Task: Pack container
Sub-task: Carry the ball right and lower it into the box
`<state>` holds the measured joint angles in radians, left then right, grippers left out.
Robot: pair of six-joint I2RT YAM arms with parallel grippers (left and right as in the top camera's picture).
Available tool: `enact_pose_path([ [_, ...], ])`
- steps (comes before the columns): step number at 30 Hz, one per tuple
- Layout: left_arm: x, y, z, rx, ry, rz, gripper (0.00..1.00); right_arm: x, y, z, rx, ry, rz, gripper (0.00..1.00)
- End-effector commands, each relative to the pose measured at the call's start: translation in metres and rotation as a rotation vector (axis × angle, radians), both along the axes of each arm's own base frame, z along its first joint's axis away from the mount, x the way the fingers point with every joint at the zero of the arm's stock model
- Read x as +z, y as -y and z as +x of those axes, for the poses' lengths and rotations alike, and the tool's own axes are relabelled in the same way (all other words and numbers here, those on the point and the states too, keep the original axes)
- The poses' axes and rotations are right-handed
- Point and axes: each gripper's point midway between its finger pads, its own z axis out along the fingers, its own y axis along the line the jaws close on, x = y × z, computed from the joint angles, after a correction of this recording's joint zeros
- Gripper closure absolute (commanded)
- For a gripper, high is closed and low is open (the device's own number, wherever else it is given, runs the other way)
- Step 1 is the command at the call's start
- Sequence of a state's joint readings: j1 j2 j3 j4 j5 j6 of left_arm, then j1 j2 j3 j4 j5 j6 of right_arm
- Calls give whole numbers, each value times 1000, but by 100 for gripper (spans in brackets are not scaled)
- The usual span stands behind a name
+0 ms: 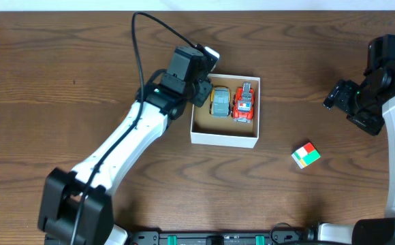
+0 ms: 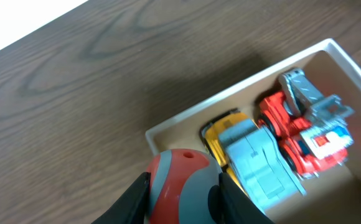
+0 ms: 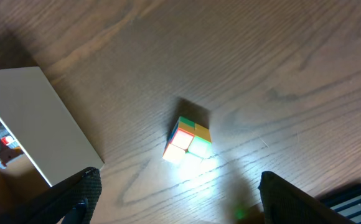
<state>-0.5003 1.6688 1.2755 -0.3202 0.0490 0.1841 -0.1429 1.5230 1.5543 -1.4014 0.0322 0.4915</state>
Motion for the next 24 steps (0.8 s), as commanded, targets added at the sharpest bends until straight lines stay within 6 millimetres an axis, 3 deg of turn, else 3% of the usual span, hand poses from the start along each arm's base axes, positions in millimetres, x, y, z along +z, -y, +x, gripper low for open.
enact_pose_path([
  [1, -8, 5, 10, -7, 13, 8, 94, -2, -1, -1, 12, -6, 2, 16],
  [9, -42, 11, 21, -7, -18, 24, 94, -2, -1, -2, 12, -10, 3, 16],
  [14, -52, 11, 21, -7, -38, 35, 94, -2, -1, -2, 12, -11, 4, 16],
  [17, -52, 11, 21, -8, -37, 35, 75, -2, -2, -2, 12, -10, 6, 16],
  [19, -52, 11, 21, -7, -38, 35, 51, -2, -2, -2, 12, -10, 6, 16],
  [24, -52, 11, 21, -7, -39, 35, 36, -2, -2, -2, 12, -10, 6, 16],
])
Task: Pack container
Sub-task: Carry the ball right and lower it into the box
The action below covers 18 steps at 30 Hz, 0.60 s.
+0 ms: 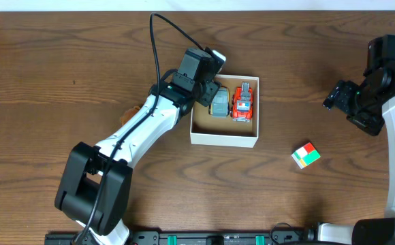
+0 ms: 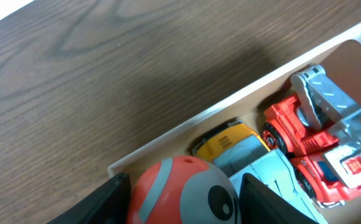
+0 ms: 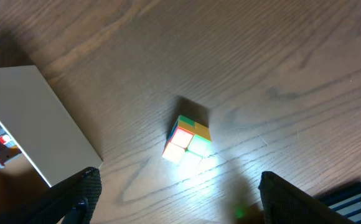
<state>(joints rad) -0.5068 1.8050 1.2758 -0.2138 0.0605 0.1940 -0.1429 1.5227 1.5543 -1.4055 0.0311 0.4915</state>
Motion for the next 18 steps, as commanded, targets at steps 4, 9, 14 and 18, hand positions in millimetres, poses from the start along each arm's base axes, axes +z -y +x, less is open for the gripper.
enact_pose_path([
  [4, -8, -5, 3, 14, -12, 23, 33, -2, -1, -1, 12, -7, 5, 16],
  [9, -8, -5, 3, 14, -14, 24, 32, -2, -1, -1, 12, -7, 5, 16],
  [14, -4, -5, 3, 14, -6, 20, 32, -2, -1, -1, 12, -5, 4, 16],
  [18, 7, -4, 4, 14, 17, 7, 32, -2, -1, -1, 12, -5, 4, 16],
])
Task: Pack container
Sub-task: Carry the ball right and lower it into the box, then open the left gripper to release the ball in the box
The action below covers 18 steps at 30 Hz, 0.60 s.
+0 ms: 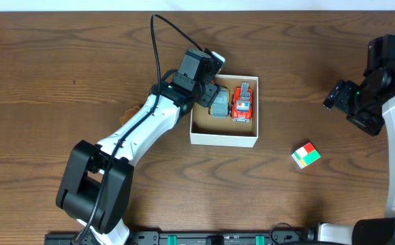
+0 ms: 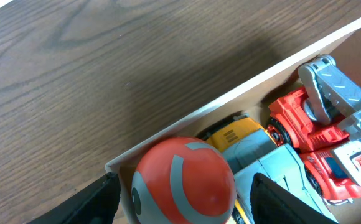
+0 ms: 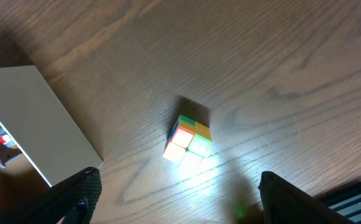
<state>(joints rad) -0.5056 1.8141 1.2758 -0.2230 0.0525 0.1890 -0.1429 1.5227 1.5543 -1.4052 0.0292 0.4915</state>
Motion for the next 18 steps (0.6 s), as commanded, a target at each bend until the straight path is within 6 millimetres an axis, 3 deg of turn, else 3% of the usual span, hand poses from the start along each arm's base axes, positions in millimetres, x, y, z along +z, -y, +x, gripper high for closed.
enact_pose_path([
  [1, 17, -2, 4, 4, 39, -8, 32, -2, -1, -1, 12, -6, 2, 16],
  [4, 29, -2, 3, 9, 58, -23, 36, -2, -1, -1, 12, -5, 2, 16],
  [8, 43, -3, 2, 15, 82, -43, 59, -2, -1, 0, 12, -3, 2, 16],
  [10, 48, -3, 2, 15, 92, -49, 63, -2, -1, 0, 12, -3, 2, 16],
  [12, 48, -4, 1, 15, 88, -47, 68, -2, -1, 0, 12, -3, 2, 16],
  [15, 42, -7, -5, 18, 55, -32, 93, -2, -1, 0, 12, -3, 2, 16],
  [18, 33, -10, -12, 33, 8, -21, 94, -2, -1, 0, 11, -2, 2, 16],
])
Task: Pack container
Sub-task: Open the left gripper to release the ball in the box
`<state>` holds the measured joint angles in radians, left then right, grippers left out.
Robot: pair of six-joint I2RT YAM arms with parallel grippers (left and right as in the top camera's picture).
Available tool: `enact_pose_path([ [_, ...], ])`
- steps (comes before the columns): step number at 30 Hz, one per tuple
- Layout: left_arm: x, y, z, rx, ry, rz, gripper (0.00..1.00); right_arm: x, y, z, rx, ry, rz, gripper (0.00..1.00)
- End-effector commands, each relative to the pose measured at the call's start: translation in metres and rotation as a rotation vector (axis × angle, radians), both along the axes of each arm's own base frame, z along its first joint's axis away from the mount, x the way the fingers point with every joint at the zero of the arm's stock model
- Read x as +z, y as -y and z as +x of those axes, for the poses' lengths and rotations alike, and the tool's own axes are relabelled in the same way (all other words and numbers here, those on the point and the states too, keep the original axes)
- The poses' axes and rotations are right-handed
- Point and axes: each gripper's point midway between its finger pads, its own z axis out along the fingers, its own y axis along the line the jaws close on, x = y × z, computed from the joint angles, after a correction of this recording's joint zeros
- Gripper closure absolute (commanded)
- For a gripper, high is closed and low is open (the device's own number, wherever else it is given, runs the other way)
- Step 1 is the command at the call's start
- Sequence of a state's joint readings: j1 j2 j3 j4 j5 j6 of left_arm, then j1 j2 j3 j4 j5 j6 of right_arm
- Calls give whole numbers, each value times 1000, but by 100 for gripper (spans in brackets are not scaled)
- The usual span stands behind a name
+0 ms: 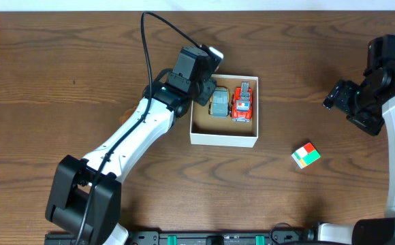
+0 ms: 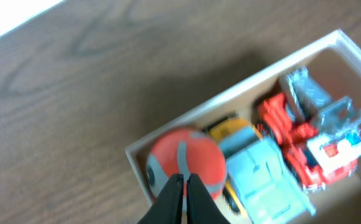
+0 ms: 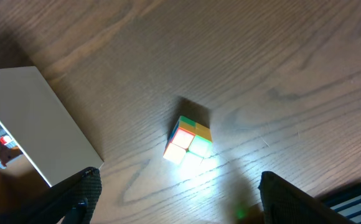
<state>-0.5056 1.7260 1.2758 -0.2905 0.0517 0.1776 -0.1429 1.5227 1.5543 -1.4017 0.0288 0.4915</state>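
Observation:
The white box stands at mid-table; its rim shows in the left wrist view. Inside lie a red-and-grey ball in the left corner, a yellow-and-blue truck and a red fire truck. My left gripper is shut and empty, a little above the ball; overhead it sits over the box's left edge and hides the ball. A multicoloured cube lies on the table right of the box, also seen overhead. My right gripper stands open above the cube.
Dark wooden table all around. The left arm's black cable loops over the table behind the arm. The box's white outer wall shows at the left of the right wrist view.
My left gripper was open wide on either side of the ball in the box; now it is shut, empty and farther from the ball. Ball, trucks, cube and right arm have not moved.
My left gripper held the ball over the box's left edge. Then it stood open with the ball lying in the box's corner beside the trucks, and stayed so. Now it is shut and drawn back. The right gripper stayed open over the cube throughout.

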Motion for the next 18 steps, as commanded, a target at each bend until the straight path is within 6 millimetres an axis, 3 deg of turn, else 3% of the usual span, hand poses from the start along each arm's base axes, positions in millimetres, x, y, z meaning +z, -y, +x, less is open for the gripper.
enact_pose_path([
  [1, 1, -5, -2, 23, -15, 0, 94, -2, -1, -1, 11, -6, 2, 16],
  [18, -14, -5, -3, 25, -46, 15, 94, -2, -1, -1, 11, -6, 3, 16],
])
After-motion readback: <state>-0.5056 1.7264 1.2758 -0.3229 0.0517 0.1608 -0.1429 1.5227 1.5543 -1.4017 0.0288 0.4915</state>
